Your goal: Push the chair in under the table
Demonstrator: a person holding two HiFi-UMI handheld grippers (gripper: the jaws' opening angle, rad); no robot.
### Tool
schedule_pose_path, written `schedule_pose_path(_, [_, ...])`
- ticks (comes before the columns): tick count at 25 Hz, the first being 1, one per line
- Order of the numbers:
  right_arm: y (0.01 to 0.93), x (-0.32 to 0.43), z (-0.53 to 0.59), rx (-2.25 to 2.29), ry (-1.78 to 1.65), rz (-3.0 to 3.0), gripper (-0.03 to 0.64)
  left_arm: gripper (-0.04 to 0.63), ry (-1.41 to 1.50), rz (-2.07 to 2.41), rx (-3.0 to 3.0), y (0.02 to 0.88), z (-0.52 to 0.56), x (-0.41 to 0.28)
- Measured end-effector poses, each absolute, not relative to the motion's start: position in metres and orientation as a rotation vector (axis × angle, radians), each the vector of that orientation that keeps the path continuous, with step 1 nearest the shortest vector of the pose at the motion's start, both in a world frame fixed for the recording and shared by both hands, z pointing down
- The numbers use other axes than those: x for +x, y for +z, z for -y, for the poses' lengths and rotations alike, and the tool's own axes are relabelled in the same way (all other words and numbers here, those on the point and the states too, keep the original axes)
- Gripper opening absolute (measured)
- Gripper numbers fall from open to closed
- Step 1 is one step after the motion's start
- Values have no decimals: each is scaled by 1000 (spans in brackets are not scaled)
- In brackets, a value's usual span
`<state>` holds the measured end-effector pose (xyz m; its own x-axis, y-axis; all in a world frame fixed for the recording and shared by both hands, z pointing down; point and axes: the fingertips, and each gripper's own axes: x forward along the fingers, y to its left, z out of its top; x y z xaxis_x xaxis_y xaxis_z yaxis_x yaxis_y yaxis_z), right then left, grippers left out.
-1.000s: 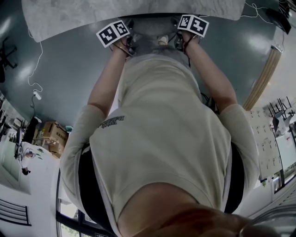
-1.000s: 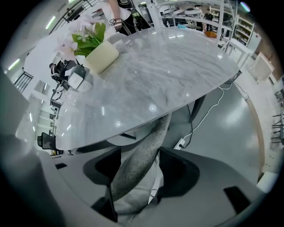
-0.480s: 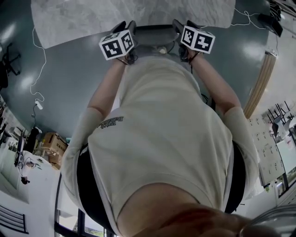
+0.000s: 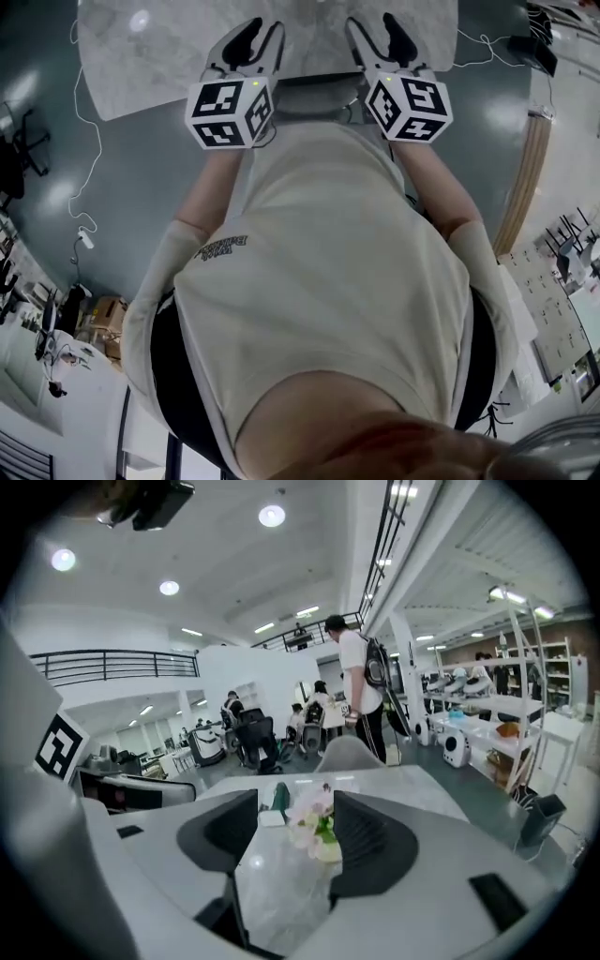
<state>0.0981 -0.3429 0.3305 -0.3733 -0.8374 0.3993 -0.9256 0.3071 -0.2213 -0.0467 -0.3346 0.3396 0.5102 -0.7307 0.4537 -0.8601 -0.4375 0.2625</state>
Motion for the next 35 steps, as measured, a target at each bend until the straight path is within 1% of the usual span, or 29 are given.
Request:
schedule_pose_path(6, [241,86,356,1677,205,2480,253,107,351,1414,2553,269,355,-47])
schedule_pose_path(10, [207,82,362,1698,-24,2489,239,83,168,1527,2643,227,365,-52])
schedule_pose_path(15, [173,78,365,1751,-92,2533,188,73,75,1595,2708,185,367,-59])
schedule_pose_path(21, [142,80,367,1802,-153,2559,76,46,43,1652,2753,160,371,-69])
schedule_pose_path(22, [138,81,366,1804,-168,2563,66,44,33,1650,2764,157,371,-68])
schedule_pose_path(26, [122,85,362,1804,-189,2598,49,32,-18,1640,2797,145,366,-62])
schedule_pose_path(30, [112,90,358,1780,-206,2635,37,14,-3,1647,2807,141,363,-54])
schedule_pose_path(35, [105,90,353,1724,-201,2679,30,11,-28,1675,2793,135,356,-49])
